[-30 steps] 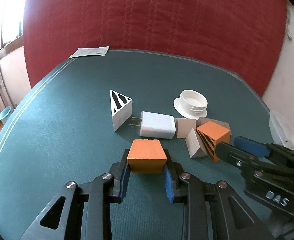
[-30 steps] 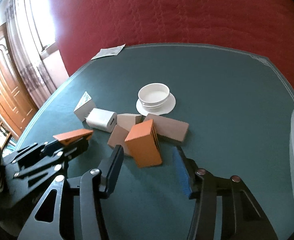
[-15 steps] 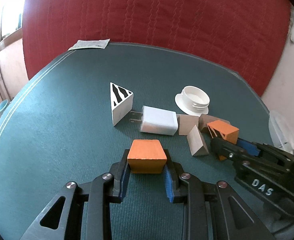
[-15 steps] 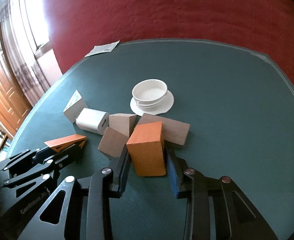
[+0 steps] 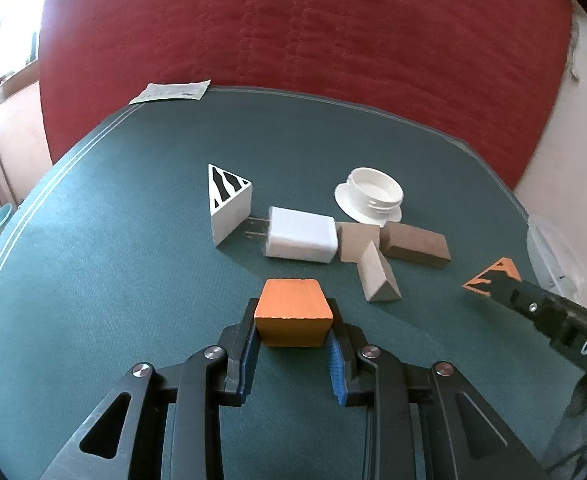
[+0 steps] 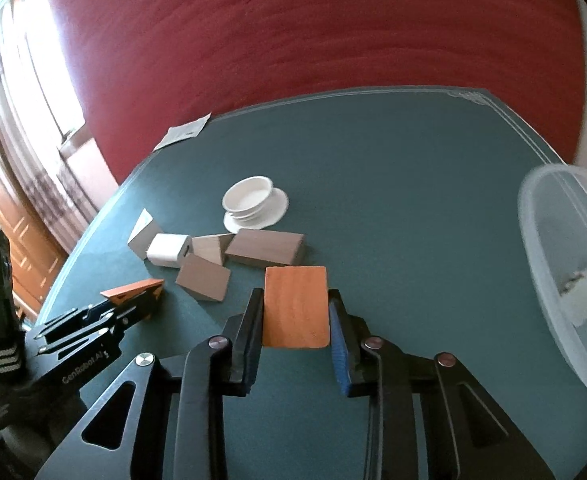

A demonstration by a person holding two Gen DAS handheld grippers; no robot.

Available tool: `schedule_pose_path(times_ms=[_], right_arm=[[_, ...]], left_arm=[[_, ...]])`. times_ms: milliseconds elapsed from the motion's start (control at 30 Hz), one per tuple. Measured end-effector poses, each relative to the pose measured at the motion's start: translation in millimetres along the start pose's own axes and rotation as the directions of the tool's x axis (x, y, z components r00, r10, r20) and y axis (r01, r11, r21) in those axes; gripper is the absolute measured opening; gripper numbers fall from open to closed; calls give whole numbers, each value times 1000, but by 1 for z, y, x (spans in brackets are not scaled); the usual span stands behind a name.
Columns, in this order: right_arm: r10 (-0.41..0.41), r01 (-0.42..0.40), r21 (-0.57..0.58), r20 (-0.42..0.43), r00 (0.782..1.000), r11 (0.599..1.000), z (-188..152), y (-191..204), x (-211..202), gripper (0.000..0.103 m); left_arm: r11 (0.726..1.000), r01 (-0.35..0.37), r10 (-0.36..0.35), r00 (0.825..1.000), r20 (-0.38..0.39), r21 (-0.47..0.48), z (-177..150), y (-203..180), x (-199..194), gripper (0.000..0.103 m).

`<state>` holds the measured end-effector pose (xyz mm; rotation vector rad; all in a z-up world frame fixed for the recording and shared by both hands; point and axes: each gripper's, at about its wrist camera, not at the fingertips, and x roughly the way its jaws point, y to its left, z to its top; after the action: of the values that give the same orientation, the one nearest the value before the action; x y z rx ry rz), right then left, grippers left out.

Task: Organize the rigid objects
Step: 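Grasp the orange block with the left gripper while the right gripper grasps an orange wedge, then carry both orange pieces over the clear bowl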

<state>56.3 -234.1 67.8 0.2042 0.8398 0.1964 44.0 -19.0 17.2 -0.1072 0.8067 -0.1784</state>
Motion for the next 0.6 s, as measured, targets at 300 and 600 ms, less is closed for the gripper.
schedule_pose_path(times_ms=[300,600], right_arm=[[1,-5,63,55,998,998,0,-25,-25,31],[-37,23,116,119,992,993,0,-57,-55,31]], left_arm=[[1000,6,-5,1000,-11,26,-9,-17,-9,31],[998,12,-11,1000,-14,68,-9,-38,-15,31]])
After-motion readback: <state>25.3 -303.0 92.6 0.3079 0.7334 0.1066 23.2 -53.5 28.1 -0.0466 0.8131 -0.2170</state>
